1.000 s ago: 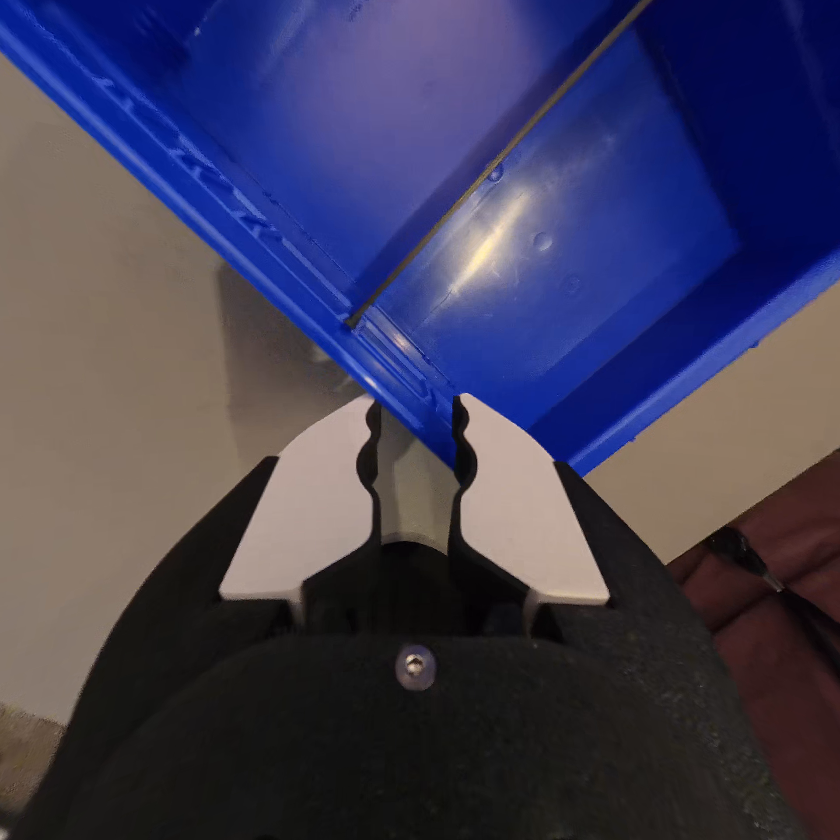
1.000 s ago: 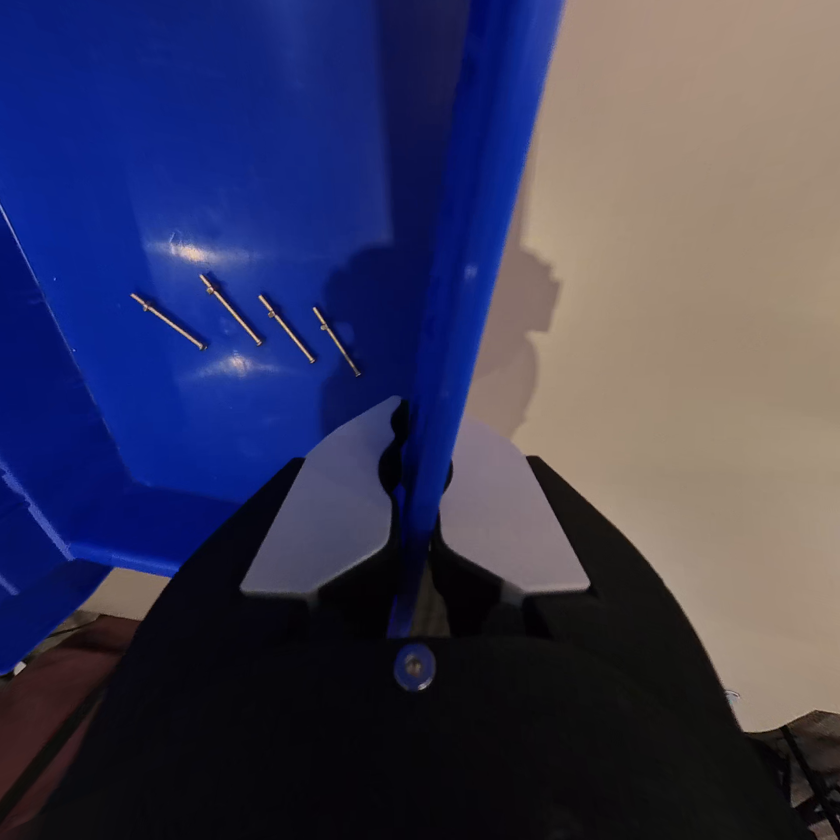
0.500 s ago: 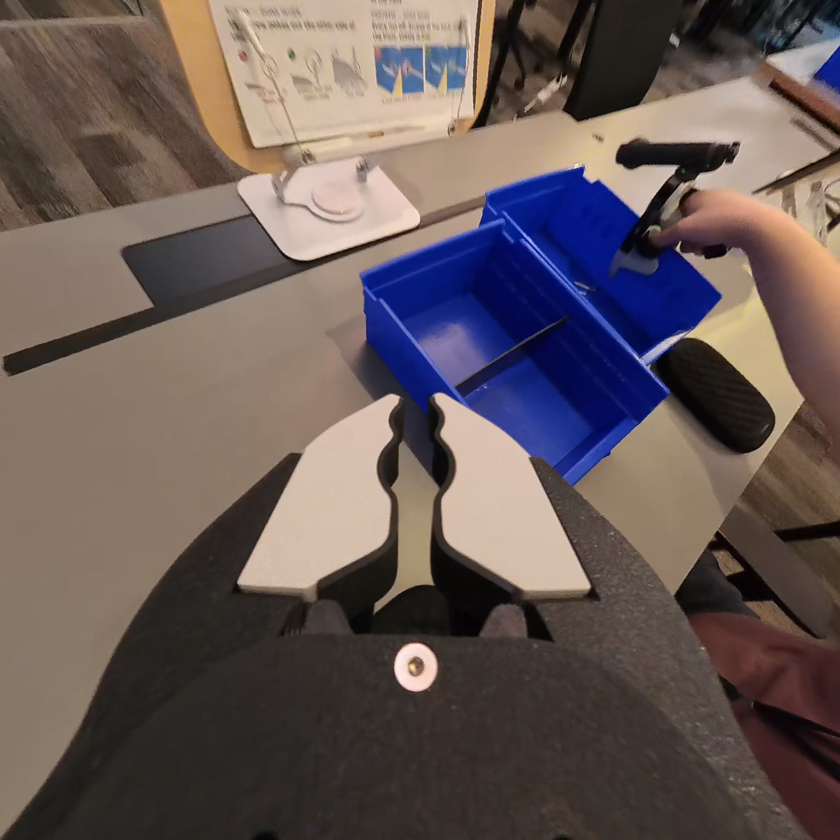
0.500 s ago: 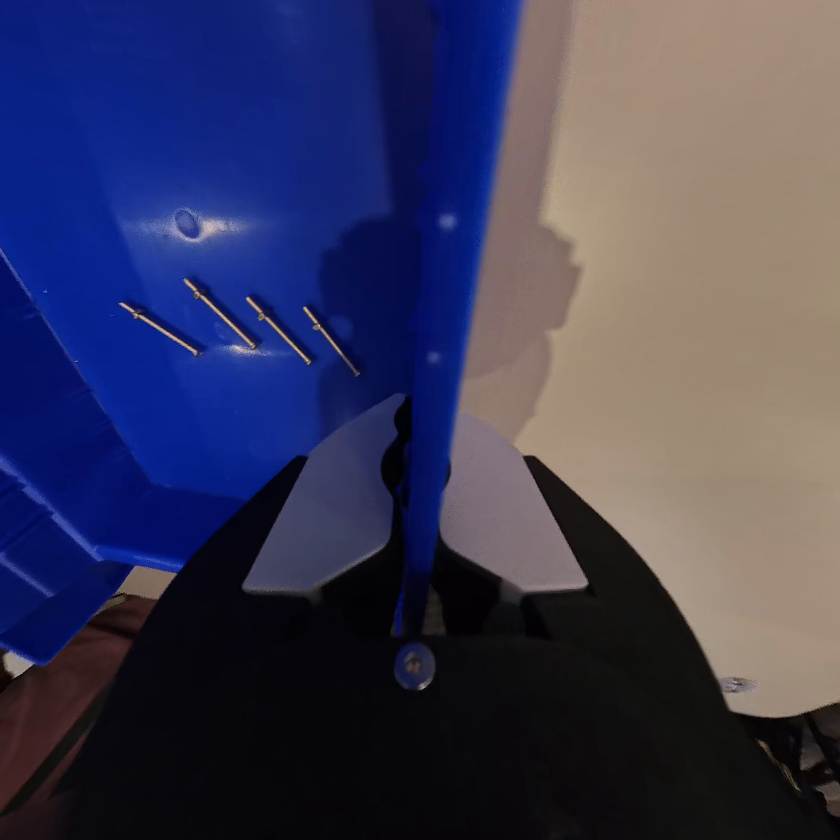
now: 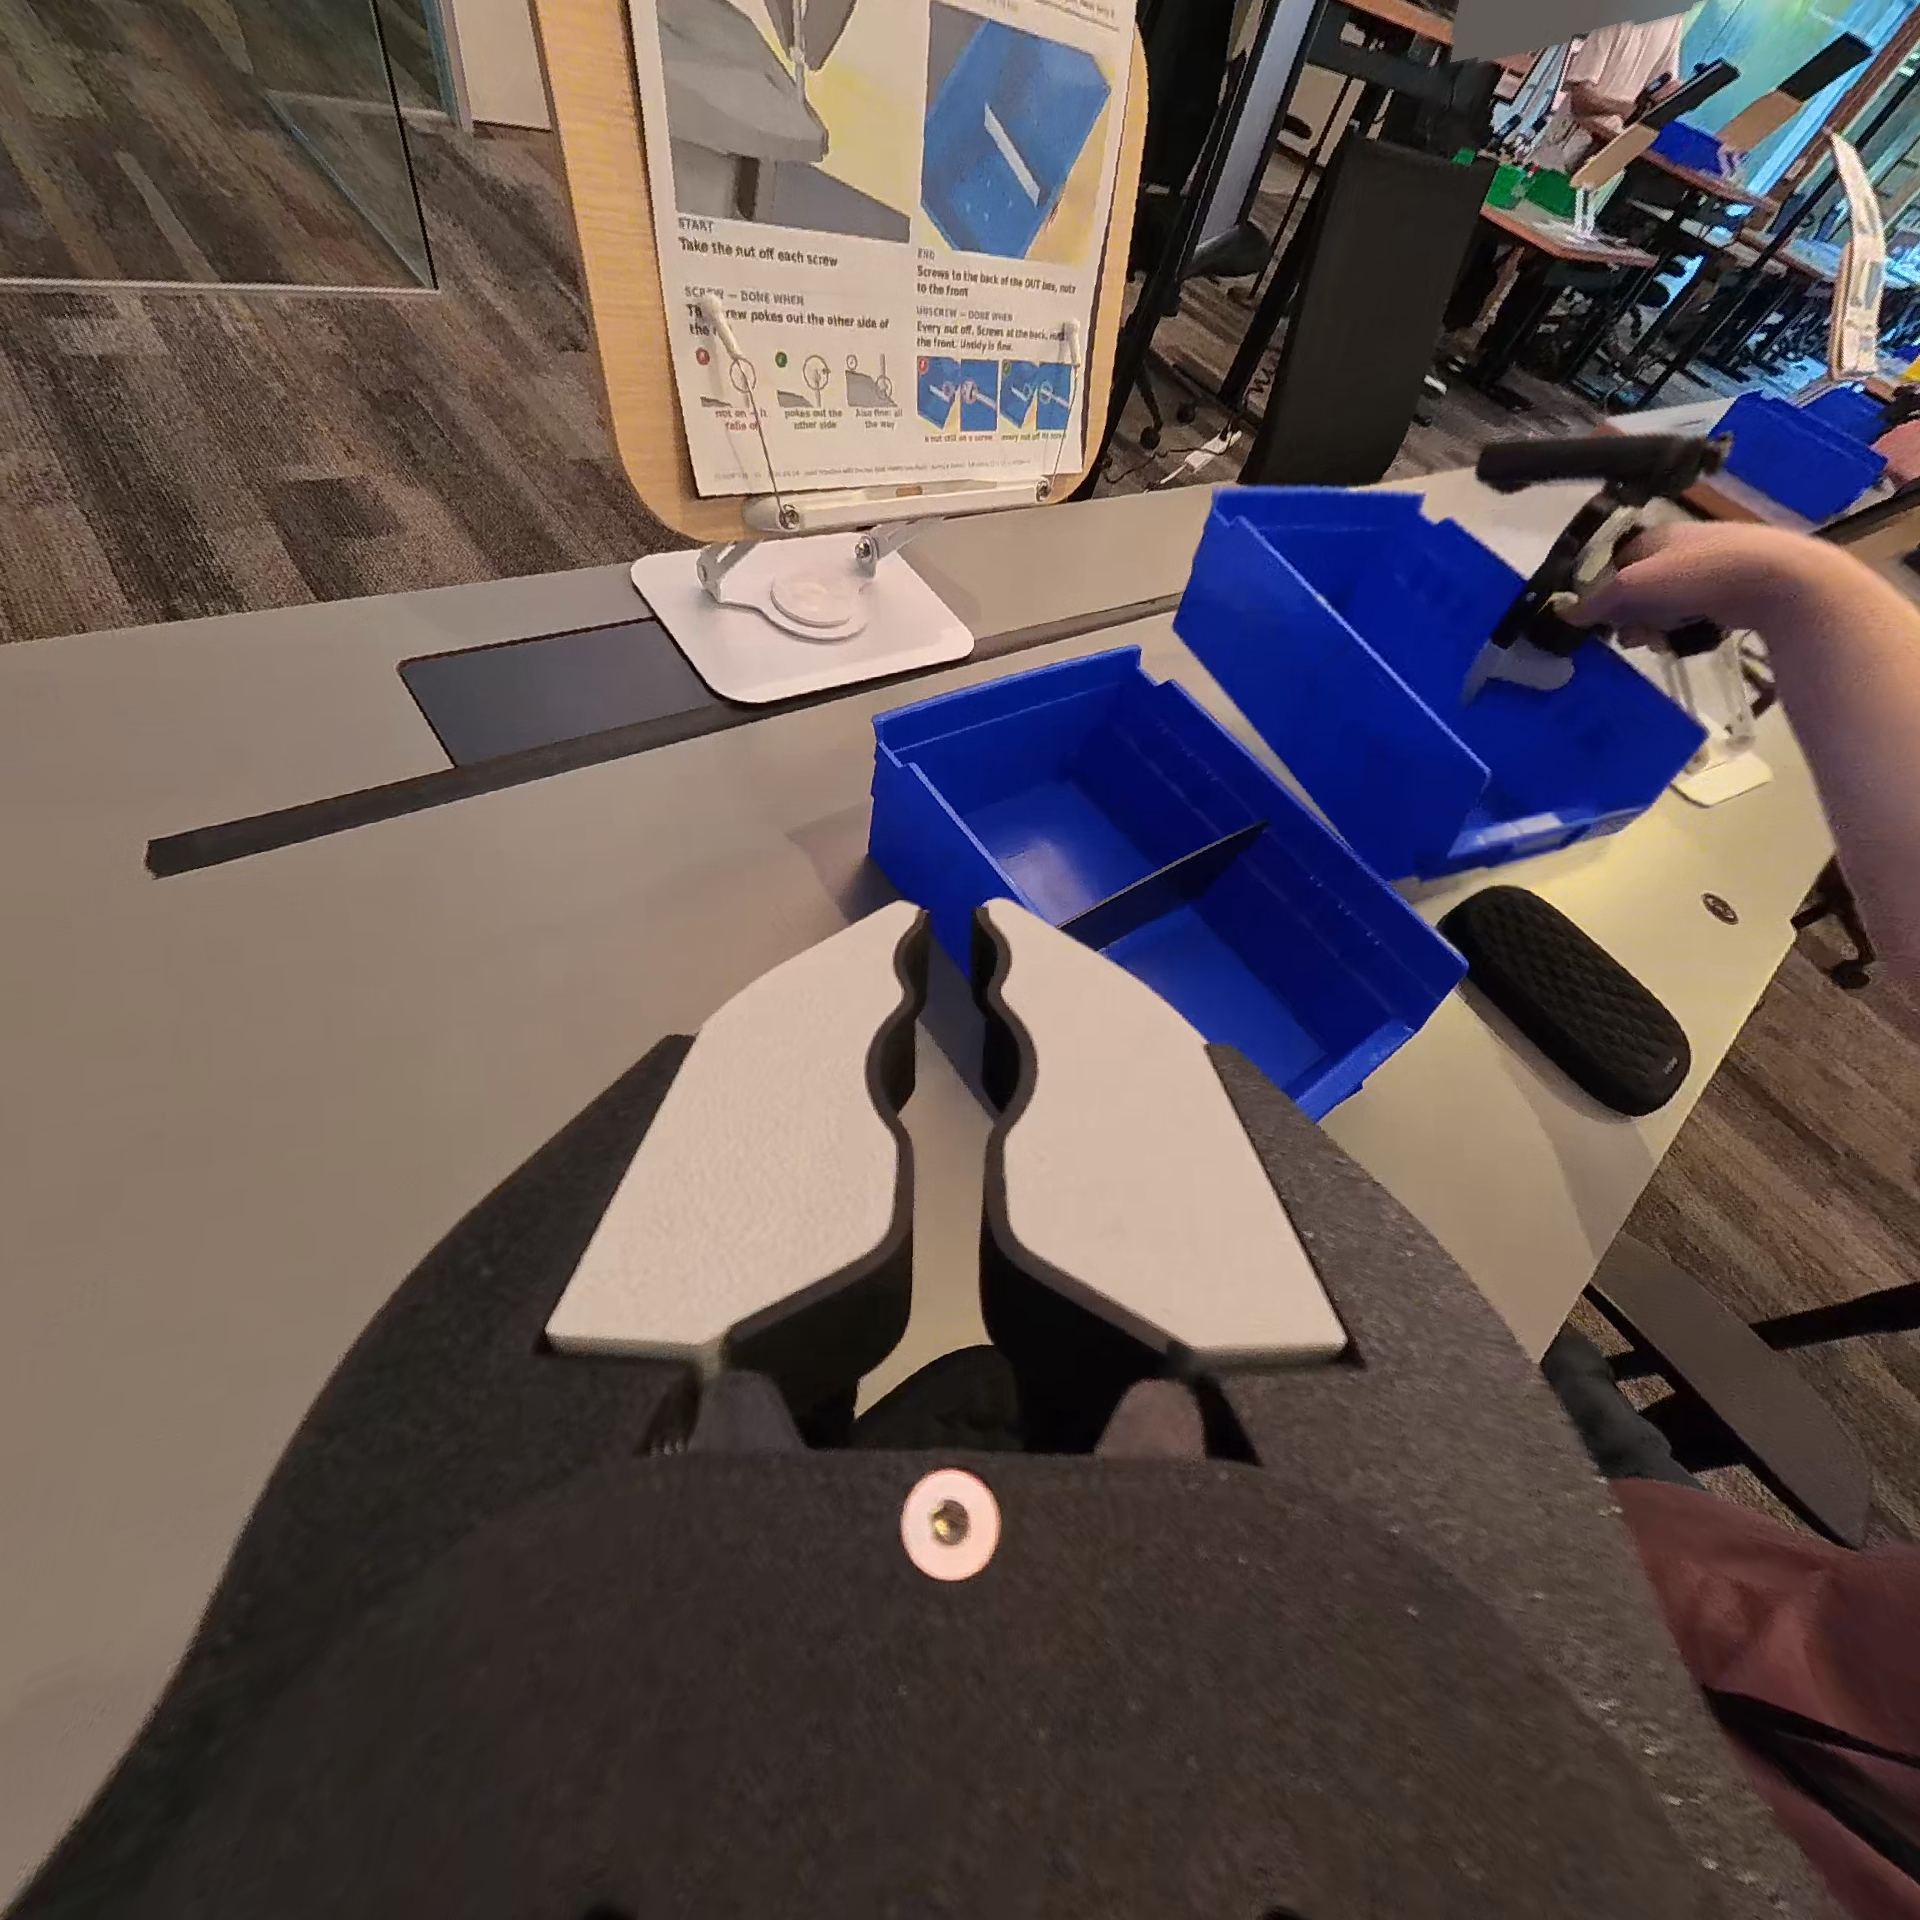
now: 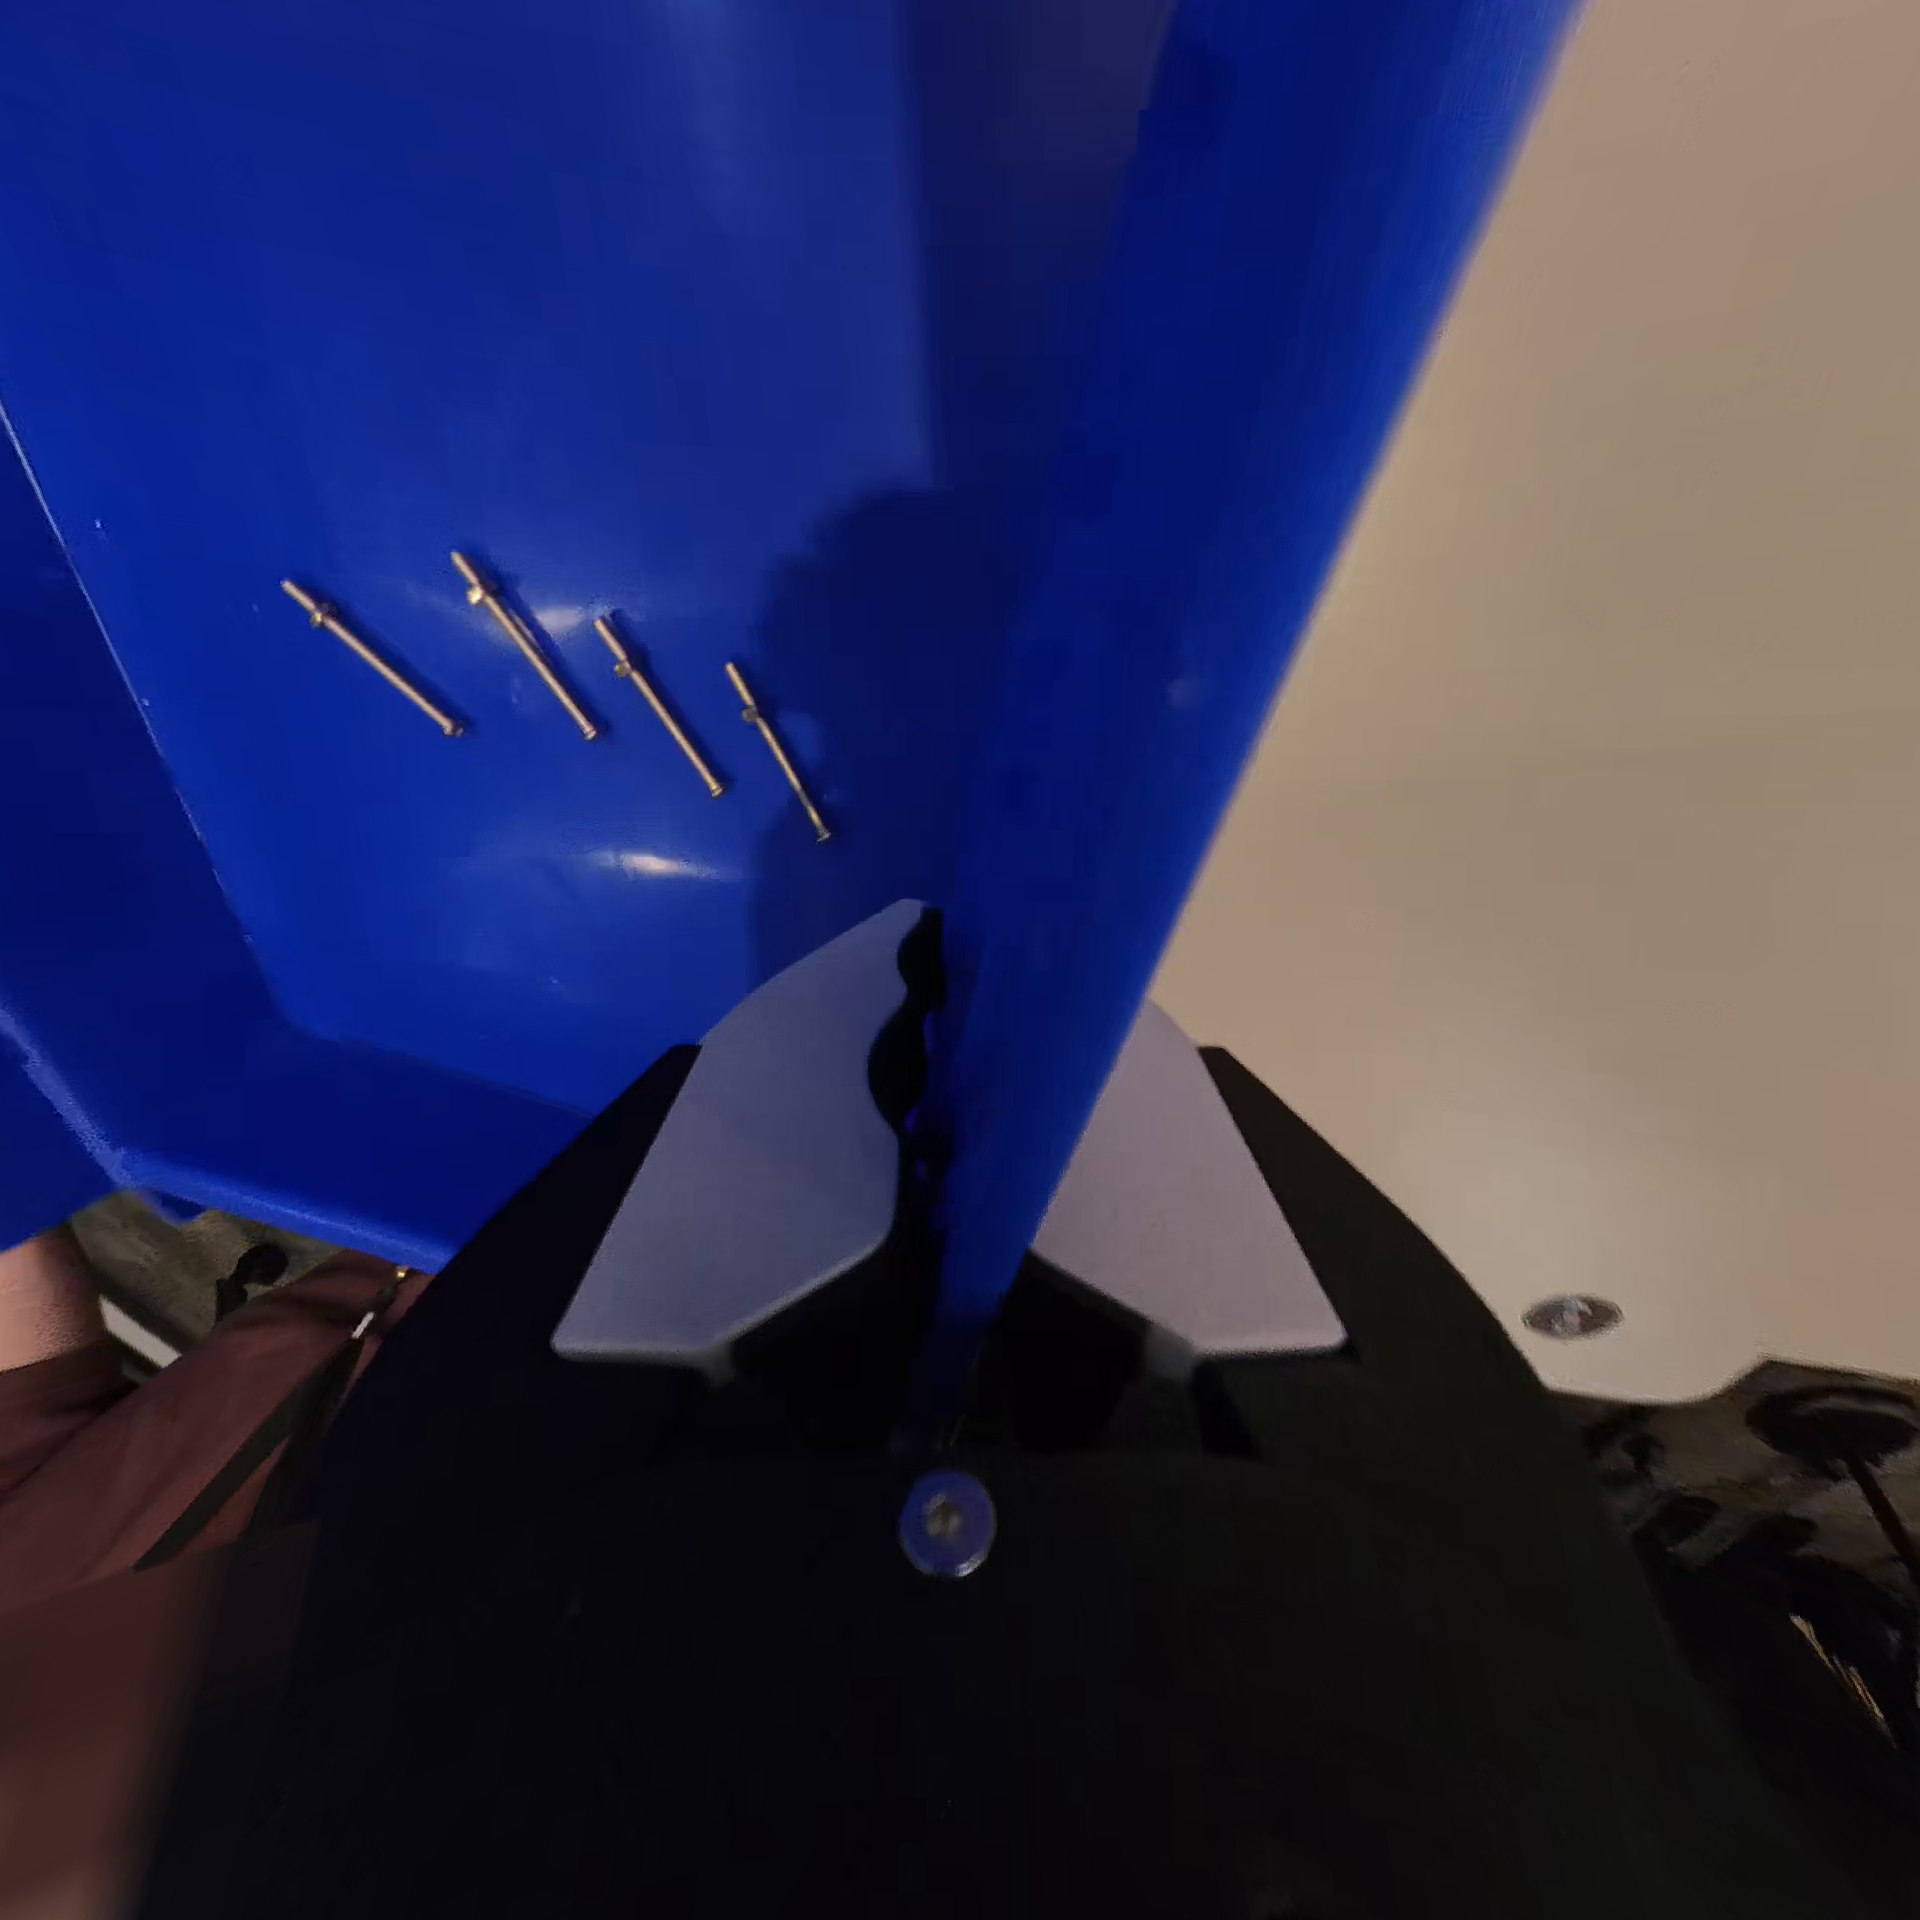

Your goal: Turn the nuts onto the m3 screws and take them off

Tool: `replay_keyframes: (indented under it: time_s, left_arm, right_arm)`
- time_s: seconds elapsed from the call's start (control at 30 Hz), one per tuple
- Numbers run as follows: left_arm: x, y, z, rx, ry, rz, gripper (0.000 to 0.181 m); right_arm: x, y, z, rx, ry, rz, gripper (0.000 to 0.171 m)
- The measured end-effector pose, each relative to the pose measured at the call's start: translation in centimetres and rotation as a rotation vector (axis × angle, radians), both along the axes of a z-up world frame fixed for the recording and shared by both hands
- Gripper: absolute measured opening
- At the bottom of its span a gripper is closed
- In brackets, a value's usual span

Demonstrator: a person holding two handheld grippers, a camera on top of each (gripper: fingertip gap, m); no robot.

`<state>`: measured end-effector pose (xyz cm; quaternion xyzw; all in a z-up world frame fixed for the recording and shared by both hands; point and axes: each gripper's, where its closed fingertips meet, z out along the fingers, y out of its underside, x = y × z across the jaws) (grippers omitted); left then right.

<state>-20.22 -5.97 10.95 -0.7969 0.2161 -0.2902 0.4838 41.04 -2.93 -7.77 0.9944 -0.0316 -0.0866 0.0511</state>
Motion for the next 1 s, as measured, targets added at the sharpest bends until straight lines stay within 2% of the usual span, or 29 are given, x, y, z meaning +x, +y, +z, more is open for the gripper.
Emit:
replay_keyframes:
  time_s: [0.2,0.3,0.43,0.57,0.8,1.0]
  left_arm:
    - [-0.1,-0.3,-0.1,-0.010,-0.007,-0.008,0.008]
    - [-0.1,-0.3,-0.4,-0.024,-0.002,-0.012,0.008]
    - [-0.6,-0.1,0.0,-0.004,-0.022,0.007,0.008]
    - [-2.0,0.1,1.0,0.034,-0.076,0.057,0.008]
    - [-6.0,-0.1,3.3,0.136,-0.170,0.229,0.011]
    - [-8.8,-0.9,4.0,0.165,-0.187,0.363,0.019]
  right_arm:
    - [-3.2,1.7,7.7,0.034,-0.088,0.047,0.007]
    - [-7.4,2.7,10.5,0.025,-0.085,0.128,0.007]
    - [-15.3,4.8,12.4,0.047,-0.060,0.264,0.007]
    - [-24.7,6.2,12.3,0.044,-0.029,0.439,0.007]
    - [-40.9,6.2,9.8,-0.031,0.036,0.743,0.006]
    - [-51.4,5.6,7.4,-0.051,0.073,0.913,0.007]
